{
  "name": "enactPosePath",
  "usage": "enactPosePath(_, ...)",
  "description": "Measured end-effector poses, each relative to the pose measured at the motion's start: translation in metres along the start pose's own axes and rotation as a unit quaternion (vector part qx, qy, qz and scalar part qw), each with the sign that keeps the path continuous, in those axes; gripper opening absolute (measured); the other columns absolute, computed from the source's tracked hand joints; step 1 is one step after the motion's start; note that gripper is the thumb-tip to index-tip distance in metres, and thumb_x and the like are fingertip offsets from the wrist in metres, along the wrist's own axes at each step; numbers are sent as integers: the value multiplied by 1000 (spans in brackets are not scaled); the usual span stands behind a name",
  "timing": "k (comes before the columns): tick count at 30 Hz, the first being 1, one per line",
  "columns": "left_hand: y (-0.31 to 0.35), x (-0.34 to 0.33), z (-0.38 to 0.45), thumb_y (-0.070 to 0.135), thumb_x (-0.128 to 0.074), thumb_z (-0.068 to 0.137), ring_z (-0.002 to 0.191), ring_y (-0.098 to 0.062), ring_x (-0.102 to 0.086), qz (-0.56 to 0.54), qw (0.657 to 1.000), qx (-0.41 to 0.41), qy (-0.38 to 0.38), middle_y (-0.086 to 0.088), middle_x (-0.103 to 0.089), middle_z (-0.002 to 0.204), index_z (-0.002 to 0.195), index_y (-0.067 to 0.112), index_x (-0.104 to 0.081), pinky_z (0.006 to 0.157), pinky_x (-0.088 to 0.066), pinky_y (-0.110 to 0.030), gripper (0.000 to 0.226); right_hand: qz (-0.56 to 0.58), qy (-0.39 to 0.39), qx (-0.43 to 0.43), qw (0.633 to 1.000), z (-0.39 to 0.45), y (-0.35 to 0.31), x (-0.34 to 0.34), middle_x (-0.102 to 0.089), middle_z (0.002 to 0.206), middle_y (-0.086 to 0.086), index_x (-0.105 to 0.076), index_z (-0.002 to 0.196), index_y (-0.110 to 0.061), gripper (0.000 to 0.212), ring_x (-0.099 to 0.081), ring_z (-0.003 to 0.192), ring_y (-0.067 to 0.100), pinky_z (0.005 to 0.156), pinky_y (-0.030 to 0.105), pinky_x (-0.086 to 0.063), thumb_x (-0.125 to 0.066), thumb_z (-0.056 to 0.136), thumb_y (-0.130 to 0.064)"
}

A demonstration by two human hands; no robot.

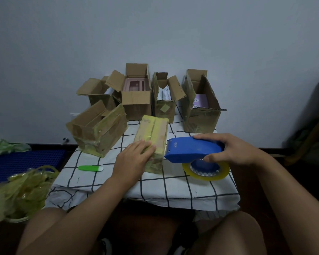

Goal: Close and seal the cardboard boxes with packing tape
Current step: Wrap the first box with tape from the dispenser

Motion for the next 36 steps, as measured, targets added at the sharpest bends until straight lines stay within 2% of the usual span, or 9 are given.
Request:
enactPosePath(5, 0, 1, 0, 21, -81, 78, 104, -29, -65, 1, 1000, 3, -7, -7, -67, 116, 114, 17, -70, 72, -55, -36, 38, 4, 1, -3, 1000, -1, -2, -2, -54, 121, -18, -53, 124, -64, 60, -58, 100, -1, 79, 14, -51, -73, 74, -38)
enactPosePath(11, 0, 2, 0, 22, -80, 78, 104, -29, -64, 2, 1000, 6, -17, -5, -67, 117, 115, 18, -70, 72, -55, -35, 38, -9, -10, -5, 1000, -2, 0, 0, -54, 108, -35, -52, 123, -66, 60, -58, 98, -1, 78, 14, -51, -72, 74, -38)
enactPosePath(16, 0, 3, 4, 24, -78, 80, 103, -28, -64, 4, 1000, 1, -31, -5, -67, 115, 113, 18, -70, 70, -54, -34, 35, -33, -20, -12, 999, -3, -1, 5, -54, 108, -32, -52, 121, -69, 60, -58, 98, 0, 79, 16, -51, -73, 74, -41)
enactPosePath(22, 2, 6, 3, 23, -76, 82, 103, -30, -64, -7, 999, 11, -49, -7, -67, 116, 116, 17, -68, 70, -55, -37, 35, -104, -49, -22, 993, 14, -21, 2, -53, 119, -22, -51, 133, -53, 58, -57, 100, 3, 82, 19, -45, -76, 84, -36)
enactPosePath(26, 6, 10, 2, 22, -79, 79, 103, -30, -65, 7, 999, 4, -48, -6, -67, 115, 117, 18, -68, 70, -56, -36, 40, -152, -60, -29, 986, 29, -45, 7, -56, 111, -24, -57, 131, -44, 48, -57, 96, 5, 82, 17, -41, -73, 87, -30)
enactPosePath(28, 8, 11, 2, 20, -82, 75, 102, -29, -65, 11, 998, 1, -58, -6, -67, 115, 119, 21, -67, 68, -56, -36, 47, -162, -66, -37, 984, 37, -53, 7, -61, 111, -19, -62, 128, -40, 43, -59, 96, 6, 86, 21, -45, -73, 87, -33)
enactPosePath(32, 7, 11, 2, 17, -84, 69, 102, -30, -63, 13, 997, 4, -79, -6, -65, 116, 124, 28, -64, 66, -55, -37, 60, -262, -145, -70, 951, 52, -44, -14, -61, 119, -12, -62, 129, -36, 47, -58, 102, 9, 94, 30, -49, -73, 84, -43)
enactPosePath(34, 5, 12, 2, 22, -80, 73, 103, -30, -60, 6, 996, 4, -85, -7, -63, 118, 126, 29, -62, 72, -54, -39, 57, -220, -110, -82, 966, 48, -34, -14, -61, 118, -12, -62, 128, -37, 46, -58, 102, 9, 92, 29, -48, -73, 84, -41)
enactPosePath(36, 6, 15, 3, 39, -65, 80, 109, -27, -54, -14, 994, 7, -109, -5, -59, 124, 130, 31, -59, 85, -50, -41, 52, -191, -52, -89, 976, 42, -26, -6, -61, 116, -12, -60, 129, -39, 47, -58, 101, 10, 88, 28, -46, -73, 84, -41)
Point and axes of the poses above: each hand's wrist, its own z-axis towards the middle knuckle, its own x-axis out of the back of the hand, y = z × x, the point moved 1 cm from there along z, towards the middle knuckle
